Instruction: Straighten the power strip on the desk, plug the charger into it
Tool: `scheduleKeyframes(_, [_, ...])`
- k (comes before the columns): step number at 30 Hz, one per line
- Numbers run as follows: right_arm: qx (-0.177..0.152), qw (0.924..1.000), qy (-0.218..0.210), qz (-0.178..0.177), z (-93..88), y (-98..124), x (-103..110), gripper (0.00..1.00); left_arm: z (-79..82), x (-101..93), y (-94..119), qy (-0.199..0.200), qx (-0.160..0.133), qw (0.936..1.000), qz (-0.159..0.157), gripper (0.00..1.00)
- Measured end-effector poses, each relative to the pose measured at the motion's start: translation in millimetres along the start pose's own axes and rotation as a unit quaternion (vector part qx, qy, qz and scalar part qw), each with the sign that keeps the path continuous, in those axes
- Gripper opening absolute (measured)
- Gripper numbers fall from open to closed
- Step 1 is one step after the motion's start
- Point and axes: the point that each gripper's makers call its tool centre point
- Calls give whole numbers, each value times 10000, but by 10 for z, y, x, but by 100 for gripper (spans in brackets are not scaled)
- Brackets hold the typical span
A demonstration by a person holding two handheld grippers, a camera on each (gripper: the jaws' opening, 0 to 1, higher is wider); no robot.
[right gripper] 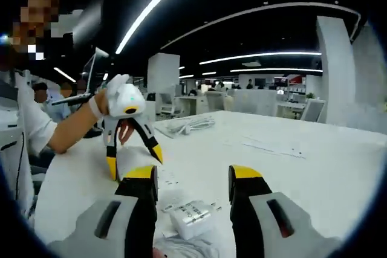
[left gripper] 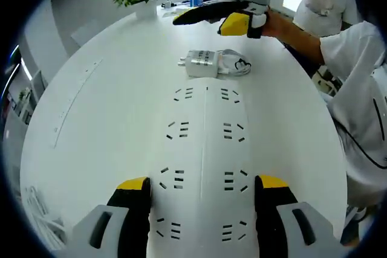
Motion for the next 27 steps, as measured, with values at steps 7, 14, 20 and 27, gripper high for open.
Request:
scheduleKeyframes(7, [165, 9826, 247, -1834, -84, 105, -16, 54, 1, 0, -11, 4, 6, 10000, 5, 71])
scheduleKeyframes(14, [704, 9614, -3, -2660, -494, 116, -85, 54, 9, -4, -28, 9, 5, 10000, 9, 71])
scheduleKeyframes(20, [985, 9604, 15, -2608, -609, 32, -95, 54, 19, -9, -44, 7, 7, 10000, 8, 71])
scheduleKeyframes(27, [981, 9592, -251, -2639, -675, -36, -127, 51, 32, -15, -58, 23, 18, 10000, 22, 71])
Point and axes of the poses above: the point that each gripper's makers call its tool centre point, and the gripper's own axes: y roughly backward along the fingers, x roughly to its left, z roughly out of its top, and after that the axes turned 11 degrees about z, right-handed
